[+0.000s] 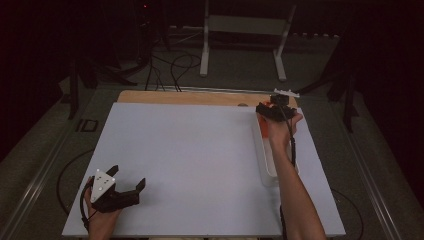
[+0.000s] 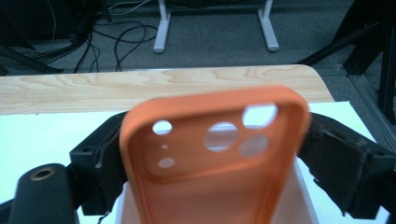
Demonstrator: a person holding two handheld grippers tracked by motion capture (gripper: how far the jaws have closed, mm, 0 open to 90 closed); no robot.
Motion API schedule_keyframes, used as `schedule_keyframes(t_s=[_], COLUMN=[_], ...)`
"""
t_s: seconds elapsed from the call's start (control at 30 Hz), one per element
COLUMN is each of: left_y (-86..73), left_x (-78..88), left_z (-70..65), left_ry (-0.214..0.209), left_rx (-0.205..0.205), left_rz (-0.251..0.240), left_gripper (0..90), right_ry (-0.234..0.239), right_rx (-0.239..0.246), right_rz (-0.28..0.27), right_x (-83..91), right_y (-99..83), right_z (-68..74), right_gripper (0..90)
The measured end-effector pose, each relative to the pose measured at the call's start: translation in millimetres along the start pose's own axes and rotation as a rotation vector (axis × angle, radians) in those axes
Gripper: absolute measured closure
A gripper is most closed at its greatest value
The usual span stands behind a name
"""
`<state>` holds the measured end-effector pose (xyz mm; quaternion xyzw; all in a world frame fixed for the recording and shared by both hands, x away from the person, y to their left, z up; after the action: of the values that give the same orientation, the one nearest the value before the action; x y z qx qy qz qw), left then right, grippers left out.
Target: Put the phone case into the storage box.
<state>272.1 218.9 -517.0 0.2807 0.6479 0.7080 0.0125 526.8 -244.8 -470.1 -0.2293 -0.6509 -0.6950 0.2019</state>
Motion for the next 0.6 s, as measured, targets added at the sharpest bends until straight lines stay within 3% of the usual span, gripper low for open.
schedule_keyframes(t_s=[0.27,0.6], left_y=[-0.3,-0.6], left_x=[-0.4,-1.2], left_z=[0.0,-0.7], left_ry=[-0.001,-0.002], left_rx=[-0.001,-0.002], left_rz=[0.001,0.005], left_gripper=[0.5,0.5], right_ry=[-0.012,0.046], right_rx=[-0.011,-0.011], right_rz=[-0.002,-0.028], right_x=[-2.3,2.6], right_y=[-0.1,4.4], right_z=[-1.6,1.2], right_gripper=[9.9,8.9])
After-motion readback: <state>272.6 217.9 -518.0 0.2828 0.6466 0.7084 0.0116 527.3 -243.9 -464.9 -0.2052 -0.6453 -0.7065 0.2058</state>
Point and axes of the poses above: each handheld gripper's, and its own axes: x roughly backward along the jaws, y roughly out of its top, z roughly to its left, the point moved 6 cm from there along -x, roughly forward along the jaws, and after that the axes turned 2 degrees about -x, right-handed, at the moved point
